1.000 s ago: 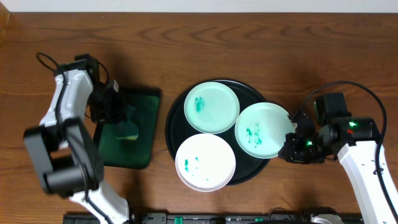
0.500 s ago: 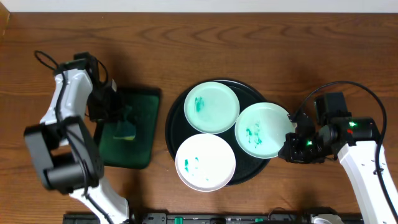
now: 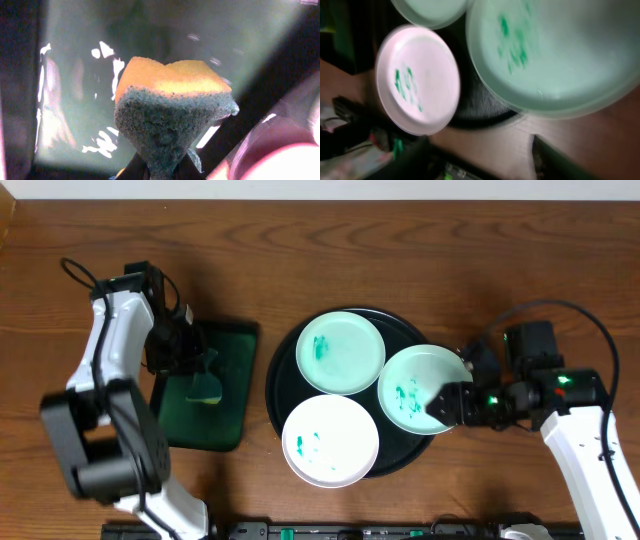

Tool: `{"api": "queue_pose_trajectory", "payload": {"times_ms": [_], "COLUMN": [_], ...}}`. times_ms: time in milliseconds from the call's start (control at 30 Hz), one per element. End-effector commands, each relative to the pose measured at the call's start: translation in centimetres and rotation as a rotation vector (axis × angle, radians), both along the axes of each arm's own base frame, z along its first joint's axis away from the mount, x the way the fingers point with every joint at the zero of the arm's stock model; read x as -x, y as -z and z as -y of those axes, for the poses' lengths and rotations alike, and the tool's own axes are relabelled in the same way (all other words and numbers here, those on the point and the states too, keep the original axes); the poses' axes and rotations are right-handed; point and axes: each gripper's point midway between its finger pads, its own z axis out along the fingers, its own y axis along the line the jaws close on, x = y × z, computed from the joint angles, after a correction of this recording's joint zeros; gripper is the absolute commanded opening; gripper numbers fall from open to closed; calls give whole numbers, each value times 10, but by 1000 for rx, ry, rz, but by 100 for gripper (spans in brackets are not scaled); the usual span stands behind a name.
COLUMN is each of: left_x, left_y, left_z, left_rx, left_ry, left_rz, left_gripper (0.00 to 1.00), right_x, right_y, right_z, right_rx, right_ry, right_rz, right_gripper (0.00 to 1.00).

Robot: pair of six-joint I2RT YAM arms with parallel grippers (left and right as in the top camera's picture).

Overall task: Clean dirty plates on tray and stack at the side
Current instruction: 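Move the right gripper to the top plate rim and grip it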

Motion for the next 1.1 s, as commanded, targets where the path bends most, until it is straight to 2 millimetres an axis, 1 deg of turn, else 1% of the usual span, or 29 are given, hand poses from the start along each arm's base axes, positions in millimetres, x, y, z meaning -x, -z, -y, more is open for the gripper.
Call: {"api": "queue_pose_trajectory", "payload": {"times_ms": [0, 133, 267, 367, 533, 633, 700, 767, 833, 933, 1067], "left_x": [-1, 4, 5, 5, 5, 5, 5, 5, 5, 5, 5], "left_y": [-28, -32, -32, -32, -32, -32, -32, -32, -32, -32, -32], "left_z": [8, 9, 10, 10, 10, 10, 10, 10, 10, 10, 10], "left_rx": [0, 0, 1, 1, 1, 1, 1, 1, 1, 1, 1], "left_ry": [-1, -1, 0, 0, 0, 1, 1, 1, 0, 1, 0], "left_rz": [69, 59, 56, 56, 57, 56, 56, 55, 55, 55, 55], "left_gripper": [8, 8, 8, 8, 8, 8, 8, 8, 8, 8, 8], "right_x": [-19, -45, -75, -101, -151, -173, -185, -189, -189, -183, -175], "right_y": [-15, -13, -4, -2, 6, 14, 25, 39, 57, 85, 111], "right_z": [-20, -46, -62, -76, -91, -94, -90, -88, -86, -81, -77], "right_rx": [-43, -46, 35, 47, 51, 55, 62, 71, 81, 95, 108], "right_ry": [-39, -113, -178, -226, -242, -235, -221, -216, -219, -216, -233], "right_rz": [91, 136, 153, 166, 175, 163, 130, 82, 29, -55, -126], "right_gripper": [75, 74, 71, 72, 71, 74, 71, 70, 70, 70, 69]}}
